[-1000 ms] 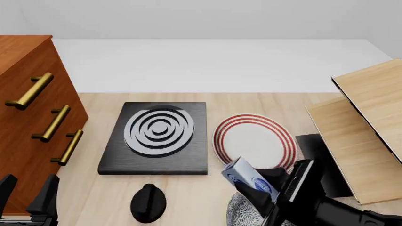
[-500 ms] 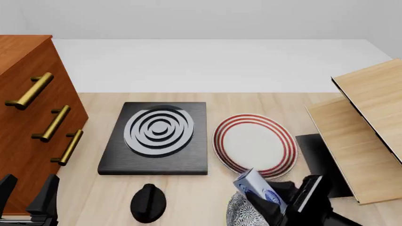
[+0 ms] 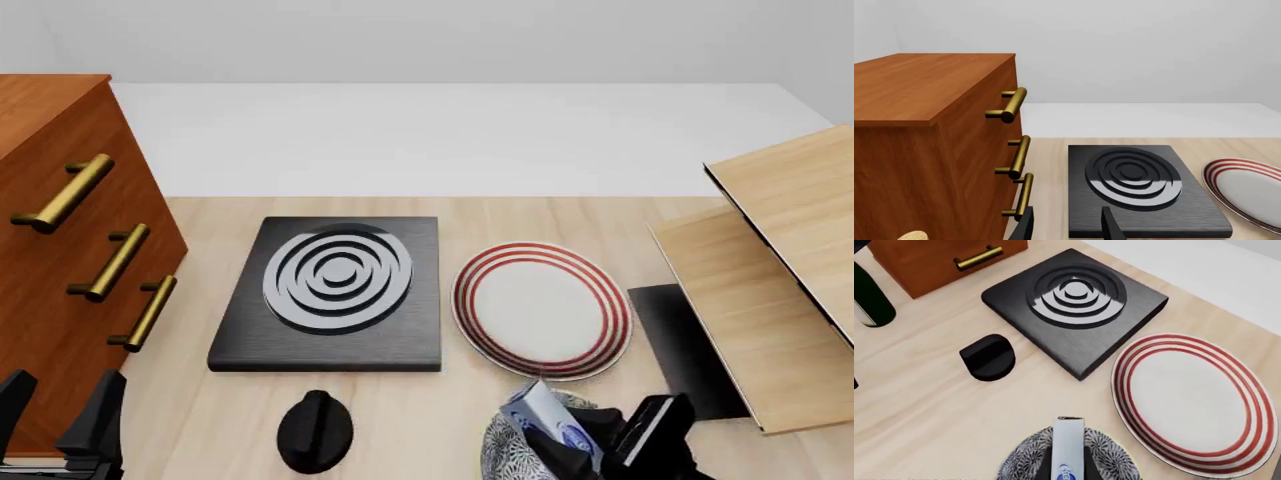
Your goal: Pick up the cream cheese and put it in the bowl.
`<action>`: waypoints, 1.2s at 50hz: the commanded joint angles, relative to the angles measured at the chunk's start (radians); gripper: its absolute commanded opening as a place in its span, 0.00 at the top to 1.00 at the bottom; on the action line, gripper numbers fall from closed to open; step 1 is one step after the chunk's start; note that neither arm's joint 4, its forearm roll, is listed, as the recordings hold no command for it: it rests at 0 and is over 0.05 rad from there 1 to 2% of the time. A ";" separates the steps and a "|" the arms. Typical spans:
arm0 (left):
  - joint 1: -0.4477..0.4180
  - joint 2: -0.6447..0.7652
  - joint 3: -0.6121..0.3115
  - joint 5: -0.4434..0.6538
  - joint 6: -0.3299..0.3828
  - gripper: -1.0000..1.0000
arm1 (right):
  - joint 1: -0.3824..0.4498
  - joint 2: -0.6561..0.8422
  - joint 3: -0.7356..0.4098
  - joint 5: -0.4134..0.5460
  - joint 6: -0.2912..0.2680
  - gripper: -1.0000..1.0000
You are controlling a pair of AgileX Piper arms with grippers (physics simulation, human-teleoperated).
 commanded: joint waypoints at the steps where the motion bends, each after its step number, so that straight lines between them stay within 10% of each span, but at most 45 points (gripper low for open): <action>1: 0.000 0.000 0.000 0.000 0.000 0.00 | -0.005 0.083 0.034 -0.110 0.026 1.00; 20: 0.000 0.000 0.000 0.000 0.000 0.00 | -0.017 0.234 0.078 -0.285 0.048 1.00; 56: 0.000 0.000 0.000 0.000 0.000 0.00 | -0.024 0.271 0.078 -0.311 0.051 1.00; 57: 0.000 0.000 0.000 0.000 0.000 0.00 | -0.024 0.272 0.077 -0.310 0.049 0.00; 60: 0.000 0.000 0.000 0.000 0.000 0.00 | -0.027 0.269 0.077 -0.307 0.050 0.00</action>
